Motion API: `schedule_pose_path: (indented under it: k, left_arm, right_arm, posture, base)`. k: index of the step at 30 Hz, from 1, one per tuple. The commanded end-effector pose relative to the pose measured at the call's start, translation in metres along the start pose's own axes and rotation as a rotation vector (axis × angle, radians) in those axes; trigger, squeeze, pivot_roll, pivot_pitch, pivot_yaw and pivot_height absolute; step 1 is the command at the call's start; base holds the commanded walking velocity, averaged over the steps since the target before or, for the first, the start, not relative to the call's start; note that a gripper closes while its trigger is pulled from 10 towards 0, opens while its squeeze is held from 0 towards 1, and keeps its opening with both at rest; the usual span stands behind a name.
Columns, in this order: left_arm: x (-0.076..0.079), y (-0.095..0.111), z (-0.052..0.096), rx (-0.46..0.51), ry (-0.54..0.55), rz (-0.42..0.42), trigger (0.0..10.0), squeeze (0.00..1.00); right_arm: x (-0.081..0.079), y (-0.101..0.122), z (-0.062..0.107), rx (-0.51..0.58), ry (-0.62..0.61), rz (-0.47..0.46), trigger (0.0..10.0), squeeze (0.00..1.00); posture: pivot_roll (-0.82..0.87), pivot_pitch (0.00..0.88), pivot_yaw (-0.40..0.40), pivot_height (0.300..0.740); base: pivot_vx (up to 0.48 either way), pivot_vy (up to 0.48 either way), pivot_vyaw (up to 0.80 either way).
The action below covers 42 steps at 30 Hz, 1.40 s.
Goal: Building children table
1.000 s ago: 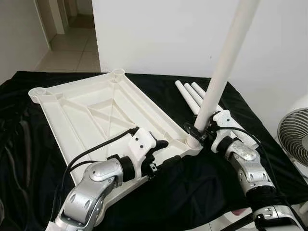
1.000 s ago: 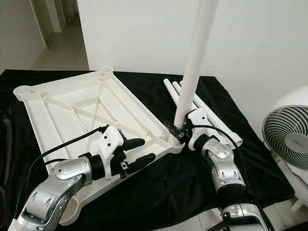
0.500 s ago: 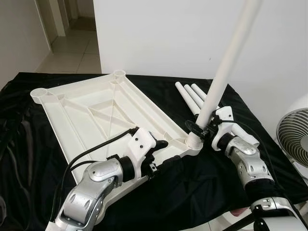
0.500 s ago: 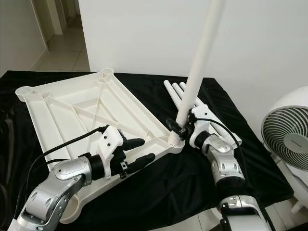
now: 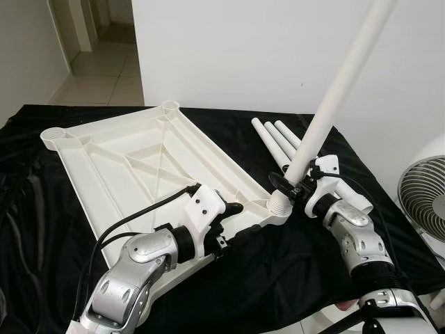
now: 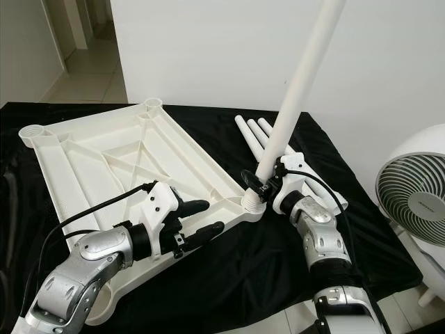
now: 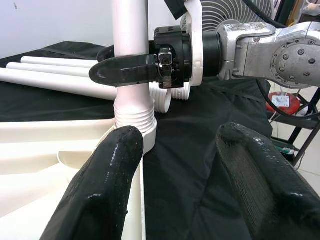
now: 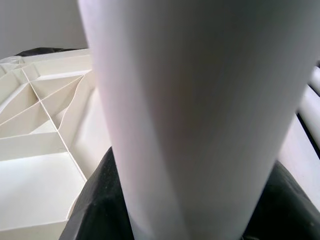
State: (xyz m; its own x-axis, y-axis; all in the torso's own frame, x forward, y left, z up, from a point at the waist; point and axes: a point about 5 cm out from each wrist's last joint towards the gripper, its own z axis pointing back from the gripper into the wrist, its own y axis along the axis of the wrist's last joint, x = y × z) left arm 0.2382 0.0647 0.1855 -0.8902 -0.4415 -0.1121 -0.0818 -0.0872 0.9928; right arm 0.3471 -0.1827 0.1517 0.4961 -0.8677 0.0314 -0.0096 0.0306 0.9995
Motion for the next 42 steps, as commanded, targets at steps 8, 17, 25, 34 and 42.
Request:
schedule_pose_path:
  k: [8, 17, 25, 34, 42]
  left_arm:
    - [0.0, -0.001, 0.0, 0.001, 0.074, 0.01, 10.0, 0.0]
    - [0.001, 0.0, 0.0, 0.002, 0.071, 0.012, 10.0, 0.0]
    - [0.002, -0.001, -0.001, 0.003, 0.074, 0.016, 10.0, 0.0]
    - [0.002, 0.0, -0.001, 0.007, 0.075, 0.018, 10.0, 0.0]
    - [0.003, 0.0, -0.002, 0.012, 0.082, 0.02, 10.0, 0.0]
  right_arm:
    - [-0.018, -0.043, 0.012, -0.097, -0.132, -0.094, 10.0, 0.0]
    - [-0.024, -0.037, 0.005, -0.06, -0.221, -0.093, 10.0, 0.0]
    - [-0.038, -0.032, -0.01, -0.049, -0.373, -0.155, 10.0, 0.0]
    - [-0.04, -0.03, -0.02, -0.1, -0.429, -0.183, 10.0, 0.0]
    - [-0.035, -0.027, -0.02, -0.128, -0.685, -0.128, 10.0, 0.0]
  posture:
    - [0.03, 0.051, -0.055, 0.74]
    - [0.03, 0.052, -0.055, 0.74]
    - [0.03, 0.056, -0.059, 0.74]
    - [0.03, 0.059, -0.063, 0.74]
    - [0.04, 0.062, -0.074, 0.74]
  base:
    - [0.0, 0.0, 0.0]
    - [0.0, 0.0, 0.0]
    - [0.0, 0.0, 0.0]
    - [0.0, 0.0, 0.0]
    - [0.0, 0.0, 0.0]
